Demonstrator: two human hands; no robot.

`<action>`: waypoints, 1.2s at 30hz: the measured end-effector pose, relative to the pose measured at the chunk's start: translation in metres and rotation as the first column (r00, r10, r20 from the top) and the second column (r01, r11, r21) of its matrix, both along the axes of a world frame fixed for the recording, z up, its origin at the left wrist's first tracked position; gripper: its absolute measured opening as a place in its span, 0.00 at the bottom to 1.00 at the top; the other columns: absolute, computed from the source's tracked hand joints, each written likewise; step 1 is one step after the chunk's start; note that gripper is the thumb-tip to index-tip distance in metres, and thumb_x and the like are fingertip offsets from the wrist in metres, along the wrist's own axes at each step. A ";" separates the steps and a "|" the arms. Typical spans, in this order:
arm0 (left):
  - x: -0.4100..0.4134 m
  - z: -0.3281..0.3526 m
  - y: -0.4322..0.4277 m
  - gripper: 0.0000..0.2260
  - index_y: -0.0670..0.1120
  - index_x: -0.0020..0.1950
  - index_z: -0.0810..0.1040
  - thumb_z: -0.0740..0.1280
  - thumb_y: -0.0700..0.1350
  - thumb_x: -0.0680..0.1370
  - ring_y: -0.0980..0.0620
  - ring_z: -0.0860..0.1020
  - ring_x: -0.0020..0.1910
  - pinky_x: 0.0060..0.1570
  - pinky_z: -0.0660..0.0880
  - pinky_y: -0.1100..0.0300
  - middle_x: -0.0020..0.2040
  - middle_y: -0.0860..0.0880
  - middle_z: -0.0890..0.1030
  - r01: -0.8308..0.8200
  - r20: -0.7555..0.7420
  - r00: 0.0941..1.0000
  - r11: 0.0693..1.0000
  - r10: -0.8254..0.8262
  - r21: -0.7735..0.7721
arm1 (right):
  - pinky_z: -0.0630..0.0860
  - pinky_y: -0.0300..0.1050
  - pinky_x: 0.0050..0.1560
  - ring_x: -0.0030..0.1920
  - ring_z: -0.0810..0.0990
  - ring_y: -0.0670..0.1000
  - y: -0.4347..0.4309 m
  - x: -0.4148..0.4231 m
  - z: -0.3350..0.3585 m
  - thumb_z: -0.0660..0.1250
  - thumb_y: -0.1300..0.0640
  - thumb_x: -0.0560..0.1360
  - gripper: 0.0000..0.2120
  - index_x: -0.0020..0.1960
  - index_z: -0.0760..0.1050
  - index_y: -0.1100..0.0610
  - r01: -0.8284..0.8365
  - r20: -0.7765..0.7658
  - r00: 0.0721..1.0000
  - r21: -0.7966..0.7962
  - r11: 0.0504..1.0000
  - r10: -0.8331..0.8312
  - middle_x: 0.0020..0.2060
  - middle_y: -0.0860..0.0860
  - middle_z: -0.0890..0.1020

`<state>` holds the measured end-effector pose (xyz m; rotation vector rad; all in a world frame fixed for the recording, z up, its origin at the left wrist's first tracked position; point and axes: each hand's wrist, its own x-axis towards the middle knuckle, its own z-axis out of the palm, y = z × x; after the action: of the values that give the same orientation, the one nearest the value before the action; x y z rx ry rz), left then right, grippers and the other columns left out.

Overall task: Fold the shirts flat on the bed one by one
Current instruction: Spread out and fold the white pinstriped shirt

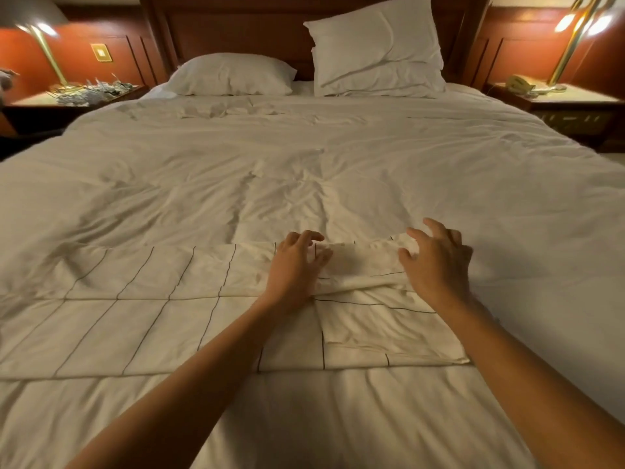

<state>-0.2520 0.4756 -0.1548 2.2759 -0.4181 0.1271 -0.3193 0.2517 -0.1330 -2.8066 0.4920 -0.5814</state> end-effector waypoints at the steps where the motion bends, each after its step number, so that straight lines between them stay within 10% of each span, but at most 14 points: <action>1: -0.003 -0.002 0.006 0.20 0.54 0.68 0.74 0.62 0.61 0.80 0.50 0.73 0.64 0.64 0.71 0.51 0.67 0.49 0.74 0.028 0.017 0.999 0.998 -0.029 0.053 | 0.65 0.57 0.66 0.71 0.66 0.59 0.008 -0.001 -0.002 0.67 0.50 0.78 0.18 0.67 0.77 0.53 -0.057 0.011 0.998 -0.062 0.996 0.058 0.73 0.54 0.69; 7: -0.006 -0.016 0.070 0.39 0.61 0.80 0.53 0.35 0.76 0.73 0.51 0.45 0.81 0.77 0.41 0.50 0.82 0.54 0.49 0.176 -0.020 0.981 0.849 -0.192 0.498 | 0.50 0.51 0.79 0.80 0.49 0.50 0.072 0.007 -0.025 0.51 0.34 0.80 0.31 0.79 0.59 0.46 -0.403 -0.251 0.860 0.199 0.893 0.444 0.80 0.46 0.54; 13: 0.020 -0.013 0.194 0.34 0.65 0.80 0.43 0.36 0.72 0.75 0.51 0.40 0.80 0.78 0.39 0.50 0.81 0.56 0.42 0.098 -0.091 0.995 0.747 -0.051 0.658 | 0.43 0.51 0.79 0.80 0.41 0.51 0.078 -0.003 -0.041 0.30 0.24 0.68 0.43 0.79 0.40 0.38 -0.334 -0.417 0.847 0.066 0.940 0.330 0.80 0.43 0.43; 19: 0.033 -0.011 0.322 0.33 0.64 0.79 0.41 0.38 0.71 0.74 0.54 0.40 0.80 0.78 0.40 0.49 0.81 0.57 0.41 -0.005 -0.128 0.982 0.698 0.138 0.716 | 0.45 0.52 0.79 0.80 0.41 0.55 0.089 -0.008 -0.031 0.35 0.27 0.72 0.38 0.80 0.40 0.39 -0.234 -0.488 0.842 0.053 0.971 0.230 0.81 0.48 0.42; 22: 0.037 -0.012 0.362 0.35 0.63 0.80 0.41 0.36 0.72 0.73 0.54 0.40 0.80 0.77 0.40 0.49 0.82 0.56 0.42 -0.067 -0.067 0.982 0.665 0.174 0.744 | 0.46 0.55 0.78 0.80 0.41 0.58 0.091 -0.014 -0.024 0.16 0.26 0.60 0.53 0.81 0.41 0.41 -0.229 -0.560 0.811 -0.039 0.973 0.168 0.81 0.51 0.41; 26: 0.033 -0.012 0.374 0.33 0.67 0.79 0.50 0.39 0.72 0.74 0.48 0.44 0.81 0.76 0.46 0.45 0.82 0.50 0.45 -0.180 -0.016 0.962 0.676 0.273 0.715 | 0.47 0.63 0.76 0.79 0.46 0.60 0.116 -0.020 -0.017 0.37 0.39 0.82 0.27 0.79 0.49 0.39 -0.109 -0.509 0.860 -0.092 0.990 0.048 0.81 0.50 0.47; 30: 0.022 -0.007 0.373 0.26 0.70 0.74 0.61 0.47 0.72 0.77 0.36 0.57 0.73 0.71 0.56 0.41 0.77 0.41 0.54 -0.357 0.062 0.904 0.666 0.423 0.655 | 0.33 0.57 0.75 0.80 0.40 0.54 0.181 -0.018 -0.021 0.43 0.32 0.79 0.33 0.80 0.54 0.46 -0.202 -0.310 0.934 -0.046 0.978 0.178 0.81 0.52 0.49; 36: 0.016 0.001 0.382 0.24 0.61 0.69 0.67 0.57 0.70 0.77 0.33 0.72 0.60 0.58 0.71 0.43 0.61 0.35 0.71 -0.415 0.094 0.889 0.702 0.448 0.579 | 0.41 0.54 0.78 0.80 0.43 0.54 0.241 0.002 -0.047 0.44 0.32 0.79 0.34 0.81 0.50 0.47 -0.309 -0.348 0.887 0.043 0.950 0.304 0.81 0.53 0.49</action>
<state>-0.2356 0.8573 -0.1536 2.9593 0.1592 0.1947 -0.3169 0.4929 -0.1803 -2.9233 0.0920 -0.0147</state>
